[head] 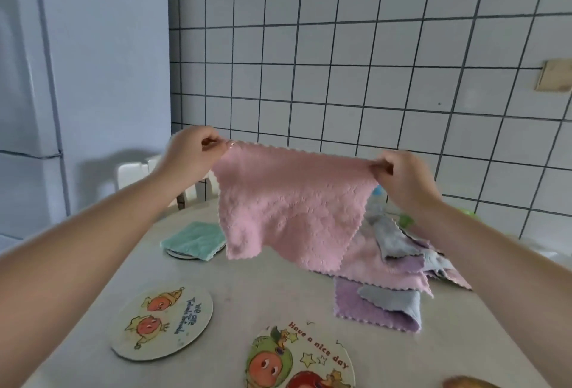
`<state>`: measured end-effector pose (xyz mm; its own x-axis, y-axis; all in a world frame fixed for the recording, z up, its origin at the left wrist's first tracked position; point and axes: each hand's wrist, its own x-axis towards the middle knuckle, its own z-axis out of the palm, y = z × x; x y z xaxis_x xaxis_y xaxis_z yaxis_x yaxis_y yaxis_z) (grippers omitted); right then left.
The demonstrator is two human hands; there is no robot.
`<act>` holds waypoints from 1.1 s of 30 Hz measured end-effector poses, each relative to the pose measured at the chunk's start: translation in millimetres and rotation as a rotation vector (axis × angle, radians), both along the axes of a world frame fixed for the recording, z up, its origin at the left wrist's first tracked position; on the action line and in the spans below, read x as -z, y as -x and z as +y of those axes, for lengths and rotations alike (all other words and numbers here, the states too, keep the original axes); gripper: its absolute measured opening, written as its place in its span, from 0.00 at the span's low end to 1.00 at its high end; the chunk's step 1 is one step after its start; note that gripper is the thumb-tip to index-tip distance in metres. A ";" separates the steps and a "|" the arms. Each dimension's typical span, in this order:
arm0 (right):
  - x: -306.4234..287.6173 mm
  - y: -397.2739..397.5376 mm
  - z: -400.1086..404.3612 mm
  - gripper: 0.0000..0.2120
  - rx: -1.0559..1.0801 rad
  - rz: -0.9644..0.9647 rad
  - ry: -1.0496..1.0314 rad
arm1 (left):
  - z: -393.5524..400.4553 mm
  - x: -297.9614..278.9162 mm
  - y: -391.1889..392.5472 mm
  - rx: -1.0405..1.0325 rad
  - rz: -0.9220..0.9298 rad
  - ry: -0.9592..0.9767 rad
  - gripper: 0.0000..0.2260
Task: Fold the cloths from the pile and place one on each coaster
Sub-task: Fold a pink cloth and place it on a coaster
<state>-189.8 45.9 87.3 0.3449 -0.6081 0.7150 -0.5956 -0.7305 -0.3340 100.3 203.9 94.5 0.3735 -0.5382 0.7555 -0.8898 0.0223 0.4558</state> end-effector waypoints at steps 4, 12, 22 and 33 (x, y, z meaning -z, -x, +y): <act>38.1 22.5 27.8 0.10 -0.078 -0.008 -0.127 | 34.4 43.1 18.5 0.113 0.127 -0.093 0.05; 132.1 71.4 75.0 0.08 -0.400 -0.298 -0.994 | 114.5 144.5 61.3 0.406 0.326 -0.343 0.13; 180.9 103.8 105.9 0.12 -0.337 -0.046 -1.398 | 156.8 194.4 83.2 0.546 0.621 -0.677 0.02; 187.0 70.9 64.9 0.11 -0.141 -0.038 -1.167 | 90.3 204.9 45.8 0.259 0.296 -0.705 0.07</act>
<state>-260.7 110.8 -99.7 0.4520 -0.8594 -0.2391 -0.5094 -0.0287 -0.8601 54.5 294.2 -110.4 0.3031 -0.9482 0.0954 -0.7362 -0.1694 0.6552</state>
